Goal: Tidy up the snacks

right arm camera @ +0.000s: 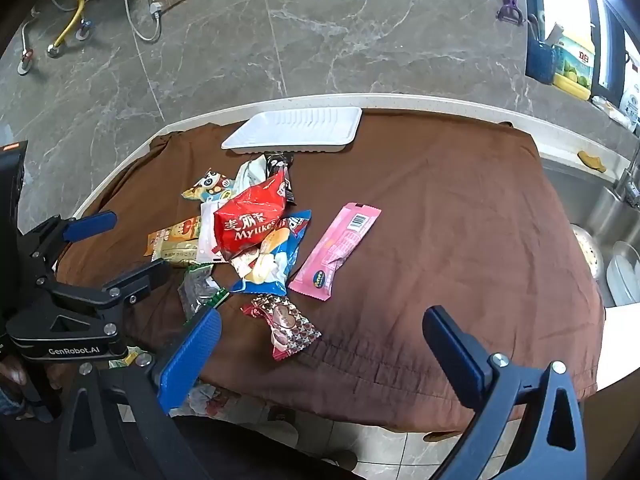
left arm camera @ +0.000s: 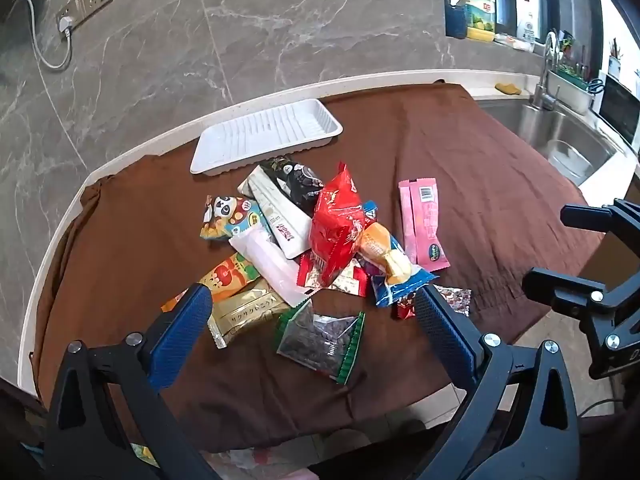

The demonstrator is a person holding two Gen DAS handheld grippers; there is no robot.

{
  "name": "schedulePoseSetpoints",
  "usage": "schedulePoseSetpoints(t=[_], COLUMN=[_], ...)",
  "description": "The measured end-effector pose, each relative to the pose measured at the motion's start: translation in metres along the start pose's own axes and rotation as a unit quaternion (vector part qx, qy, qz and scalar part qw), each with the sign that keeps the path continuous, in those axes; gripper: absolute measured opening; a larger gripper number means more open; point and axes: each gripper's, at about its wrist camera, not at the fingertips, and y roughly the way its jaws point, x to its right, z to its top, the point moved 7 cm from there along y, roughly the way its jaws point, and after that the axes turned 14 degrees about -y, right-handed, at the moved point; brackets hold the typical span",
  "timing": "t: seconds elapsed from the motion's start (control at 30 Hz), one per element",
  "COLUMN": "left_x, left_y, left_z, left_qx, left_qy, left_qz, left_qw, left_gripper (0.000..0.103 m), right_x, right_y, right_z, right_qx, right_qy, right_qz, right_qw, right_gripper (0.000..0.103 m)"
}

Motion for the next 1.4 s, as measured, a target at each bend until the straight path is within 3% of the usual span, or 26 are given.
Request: schedulePoseSetpoints(t=[0.07, 1.4], left_x=[-0.001, 0.0], left_y=[0.009, 0.018], left_z=[-0.002, -0.003], left_qx=[-0.025, -0.024], left_qy=[-0.007, -0.014], left_qz=[0.005, 0.0], left_qw=[0.9996, 0.9996], left_gripper=[0.102, 0.102], right_x=[0.0, 0.009], right_y=[0.0, 0.01], right_z=[0.0, 0.004], right_qx=[0.001, -0.007], right_qy=[0.0, 0.003], right_qz=[0.0, 0.003], right_qw=[1.0, 1.0], right_gripper=[0.103, 0.103])
